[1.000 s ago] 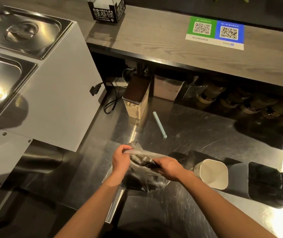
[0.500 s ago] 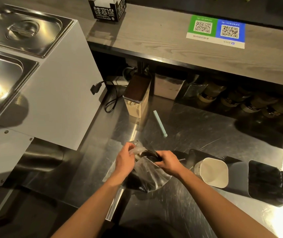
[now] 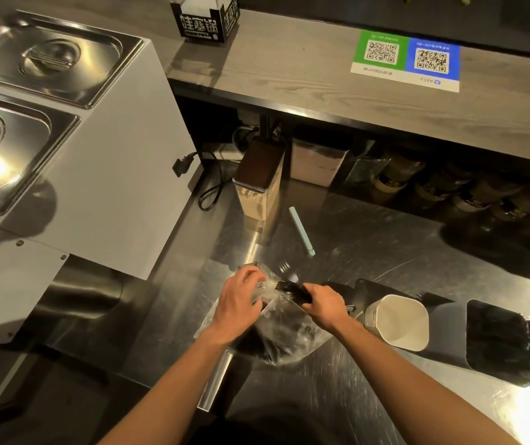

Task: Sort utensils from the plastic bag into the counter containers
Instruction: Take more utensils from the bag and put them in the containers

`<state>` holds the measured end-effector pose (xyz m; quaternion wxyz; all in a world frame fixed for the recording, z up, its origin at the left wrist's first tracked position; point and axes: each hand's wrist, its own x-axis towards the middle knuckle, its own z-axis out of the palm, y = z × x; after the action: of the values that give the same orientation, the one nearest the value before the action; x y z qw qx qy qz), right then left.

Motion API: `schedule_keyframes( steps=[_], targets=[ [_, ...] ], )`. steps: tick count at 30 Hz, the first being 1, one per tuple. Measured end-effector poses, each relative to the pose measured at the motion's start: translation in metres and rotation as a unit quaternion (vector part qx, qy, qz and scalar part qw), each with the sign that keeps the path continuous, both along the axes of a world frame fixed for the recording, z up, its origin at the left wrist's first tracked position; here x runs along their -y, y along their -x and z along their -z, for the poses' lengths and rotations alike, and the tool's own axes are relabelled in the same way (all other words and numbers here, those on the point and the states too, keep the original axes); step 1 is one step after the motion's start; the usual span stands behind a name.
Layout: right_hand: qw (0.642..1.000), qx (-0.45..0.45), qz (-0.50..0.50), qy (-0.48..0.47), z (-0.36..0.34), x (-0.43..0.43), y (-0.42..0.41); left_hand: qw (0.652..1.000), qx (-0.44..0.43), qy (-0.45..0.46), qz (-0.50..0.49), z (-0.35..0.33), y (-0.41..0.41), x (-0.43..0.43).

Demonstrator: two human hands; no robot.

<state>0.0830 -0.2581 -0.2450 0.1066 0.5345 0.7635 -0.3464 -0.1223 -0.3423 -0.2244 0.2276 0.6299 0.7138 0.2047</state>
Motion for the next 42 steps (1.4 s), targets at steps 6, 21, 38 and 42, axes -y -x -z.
schedule_keyframes(
  steps=[6, 21, 38, 42],
  targets=[
    [1.000, -0.001, 0.001, 0.007, -0.001, -0.004, 0.006, 0.997, -0.050, -0.030, 0.045, 0.011, -0.006, 0.003],
    [0.933, -0.280, 0.215, 0.070, -0.029, -0.015, 0.021, 0.976, -0.066, 0.127, 0.167, -0.010, -0.015, 0.037],
    [0.879, -0.346, 0.311, 0.110, -0.011, 0.045, 0.013, 0.978, -0.108, 0.165, 0.067, 0.017, -0.038, 0.054],
    [0.858, -0.362, 0.346, 0.115, -0.017, 0.043, 0.010, 0.978, -0.112, 0.148, 0.095, 0.013, -0.041, 0.048]
  ],
)
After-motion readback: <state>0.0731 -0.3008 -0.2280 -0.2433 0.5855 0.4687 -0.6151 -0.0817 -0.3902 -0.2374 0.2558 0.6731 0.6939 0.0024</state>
